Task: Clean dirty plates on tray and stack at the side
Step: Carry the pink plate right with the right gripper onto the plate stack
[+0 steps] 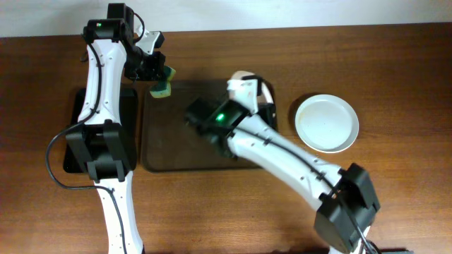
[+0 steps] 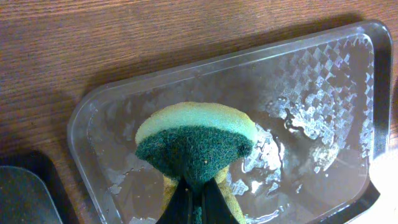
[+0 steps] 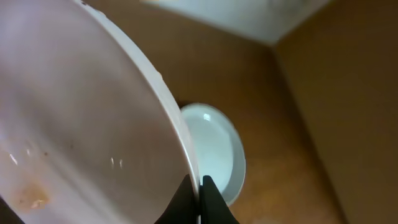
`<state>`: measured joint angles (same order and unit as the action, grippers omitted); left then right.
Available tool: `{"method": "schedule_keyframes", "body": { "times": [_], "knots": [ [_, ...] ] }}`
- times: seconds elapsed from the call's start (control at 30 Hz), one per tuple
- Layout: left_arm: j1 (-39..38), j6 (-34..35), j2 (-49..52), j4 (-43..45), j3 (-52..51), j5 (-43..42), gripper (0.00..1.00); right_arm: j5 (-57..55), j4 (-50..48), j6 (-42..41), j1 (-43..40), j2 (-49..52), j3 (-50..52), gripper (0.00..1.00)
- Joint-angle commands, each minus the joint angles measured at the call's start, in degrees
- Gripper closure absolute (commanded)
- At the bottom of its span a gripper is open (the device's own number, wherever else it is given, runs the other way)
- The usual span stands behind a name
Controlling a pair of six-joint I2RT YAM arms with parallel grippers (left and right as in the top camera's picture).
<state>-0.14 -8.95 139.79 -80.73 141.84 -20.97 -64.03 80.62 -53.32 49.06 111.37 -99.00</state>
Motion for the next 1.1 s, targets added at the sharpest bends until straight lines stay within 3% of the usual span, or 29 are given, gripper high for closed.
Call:
{"method": "schedule_keyframes", "body": {
  "times": [0.0,0.23,0.57,0.8,0.93,1.07],
  "knots": [
    [-0.6,0.5,0.2,0.3,-0.4,-0.2,0.99,-13.5,0.6,-7.2,5.5,-1.1,-1.1,0.96],
    [-0.9,0.5,0.2,1.0,-0.4,-0.2,0.99,-16.1,0.7,-7.2,7.7,-1.1,-1.1,0.96],
    [-0.9,0.5,0.2,1.4,-0.4,-0.2,0.99,1.3,1.0,-12.3,5.9,-1.2,-1.1,0.96],
    [-0.9,0.5,0.2,1.4,-0.4,-0.2,0.99,17.0,0.7,-11.8,-6.1,-8.5,-1.1,0.96],
    [-0.9,0.5,0.2,1.4,-0.4,-0.2,0.99,28.2,-5.3,-0.8,-15.0,-14.3,-1.1,0.96],
    [-0.9,0.5,0.2,1.1,-0.4,-0.2,0.99,42.4,-8.1,9.8,-29.6,-18.1,-1.1,0.96]
  ]
}}
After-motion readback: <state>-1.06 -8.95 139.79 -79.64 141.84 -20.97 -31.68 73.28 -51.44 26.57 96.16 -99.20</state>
